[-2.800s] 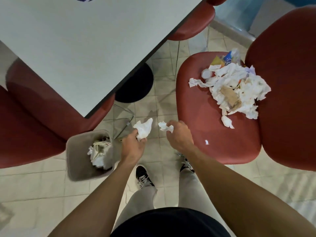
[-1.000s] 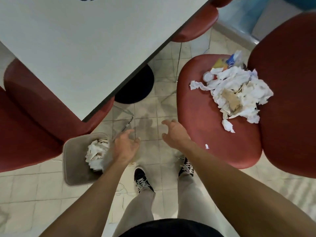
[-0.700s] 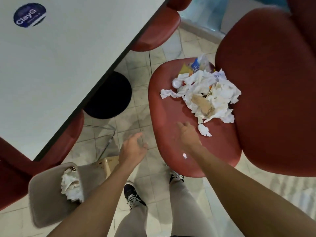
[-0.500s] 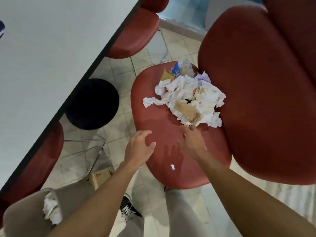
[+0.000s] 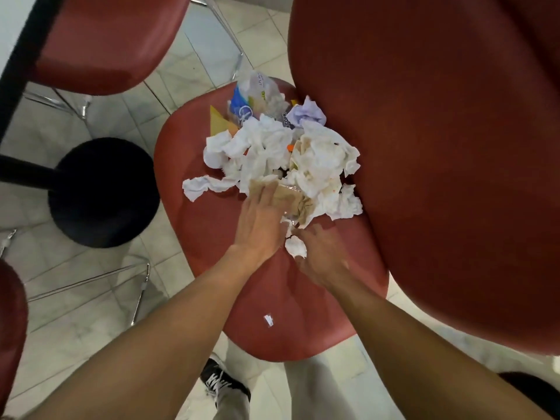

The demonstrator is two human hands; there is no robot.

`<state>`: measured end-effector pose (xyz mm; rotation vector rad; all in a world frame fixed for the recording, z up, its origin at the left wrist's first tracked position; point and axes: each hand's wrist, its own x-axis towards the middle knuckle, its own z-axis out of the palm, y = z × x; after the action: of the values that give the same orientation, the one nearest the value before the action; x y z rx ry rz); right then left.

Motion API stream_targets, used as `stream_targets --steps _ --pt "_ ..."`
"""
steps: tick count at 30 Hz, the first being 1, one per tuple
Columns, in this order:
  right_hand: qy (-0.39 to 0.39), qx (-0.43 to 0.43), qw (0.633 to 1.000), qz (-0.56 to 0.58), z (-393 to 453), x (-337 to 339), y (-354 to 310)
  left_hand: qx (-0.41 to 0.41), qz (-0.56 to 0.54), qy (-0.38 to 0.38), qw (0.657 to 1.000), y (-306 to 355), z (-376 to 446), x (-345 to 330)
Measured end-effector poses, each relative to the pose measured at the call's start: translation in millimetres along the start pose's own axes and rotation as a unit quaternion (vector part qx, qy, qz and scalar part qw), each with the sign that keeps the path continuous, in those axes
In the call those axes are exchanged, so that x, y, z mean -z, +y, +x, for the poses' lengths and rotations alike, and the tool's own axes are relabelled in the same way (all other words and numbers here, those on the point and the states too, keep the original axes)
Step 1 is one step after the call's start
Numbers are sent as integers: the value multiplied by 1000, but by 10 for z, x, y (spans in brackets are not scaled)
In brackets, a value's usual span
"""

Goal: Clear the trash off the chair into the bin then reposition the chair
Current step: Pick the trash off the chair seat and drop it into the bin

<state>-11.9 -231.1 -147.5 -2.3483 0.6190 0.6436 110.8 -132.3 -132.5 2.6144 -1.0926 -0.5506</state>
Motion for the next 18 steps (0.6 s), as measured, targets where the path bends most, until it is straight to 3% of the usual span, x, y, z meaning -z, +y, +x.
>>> stream_targets --steps 9,18 --pt "-69 -8 997 20 292 -289 109 25 10 -11 1000 -68 113 -279" --pt "-26 -60 991 119 115 -265 80 77 -65 9 995 -116 -152 -158"
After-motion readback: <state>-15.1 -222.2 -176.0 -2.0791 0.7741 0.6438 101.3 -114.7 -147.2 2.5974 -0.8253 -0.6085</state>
